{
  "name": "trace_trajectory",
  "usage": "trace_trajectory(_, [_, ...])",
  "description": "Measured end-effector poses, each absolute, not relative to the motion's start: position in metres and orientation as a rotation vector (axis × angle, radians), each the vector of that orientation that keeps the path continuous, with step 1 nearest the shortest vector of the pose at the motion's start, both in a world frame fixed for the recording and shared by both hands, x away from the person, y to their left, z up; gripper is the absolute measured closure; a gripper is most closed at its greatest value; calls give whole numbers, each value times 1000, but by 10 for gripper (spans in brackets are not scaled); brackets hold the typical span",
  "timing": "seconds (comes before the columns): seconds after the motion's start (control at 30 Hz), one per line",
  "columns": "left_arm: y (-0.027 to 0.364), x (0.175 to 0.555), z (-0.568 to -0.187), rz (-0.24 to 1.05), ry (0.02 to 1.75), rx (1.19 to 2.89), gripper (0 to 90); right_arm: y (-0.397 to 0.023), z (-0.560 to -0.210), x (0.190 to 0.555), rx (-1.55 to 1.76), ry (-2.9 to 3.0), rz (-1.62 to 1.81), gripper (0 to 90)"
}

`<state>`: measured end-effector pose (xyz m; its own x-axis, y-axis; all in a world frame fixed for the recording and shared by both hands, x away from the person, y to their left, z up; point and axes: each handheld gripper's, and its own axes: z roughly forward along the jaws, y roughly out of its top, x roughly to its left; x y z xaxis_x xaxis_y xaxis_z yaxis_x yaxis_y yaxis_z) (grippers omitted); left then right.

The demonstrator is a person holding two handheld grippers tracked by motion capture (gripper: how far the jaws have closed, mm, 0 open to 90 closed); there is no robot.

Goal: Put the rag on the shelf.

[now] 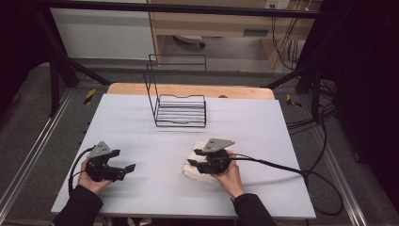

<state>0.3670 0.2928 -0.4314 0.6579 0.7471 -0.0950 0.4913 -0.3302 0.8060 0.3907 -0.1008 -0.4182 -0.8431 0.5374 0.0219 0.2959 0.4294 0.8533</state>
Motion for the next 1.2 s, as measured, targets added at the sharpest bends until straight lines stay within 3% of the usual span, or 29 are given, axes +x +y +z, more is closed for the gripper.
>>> trace_trajectory(0.13, [284, 365, -427, 370, 963, 2013, 92, -132, -411, 396, 842, 2350, 1346, 376])
trace_trajectory(0.33, [258, 362, -419, 345, 952, 2022, 129, -173, -418, 396, 1014, 2276, 1274, 333])
trace_trajectory(0.63, [201, 363, -414, 259, 912, 2055, 244, -199, -437, 401, 1140, 2241, 1187, 408])
trace_trajectory(1.03, [134, 371, -432, 133, 974, 2075, 437, -193, -449, 432, 1114, 2311, 1137, 492])
trace_trajectory(1.2, [120, 370, -440, 82, 980, 2096, 564, -191, -455, 440, 1091, 2367, 1141, 543])
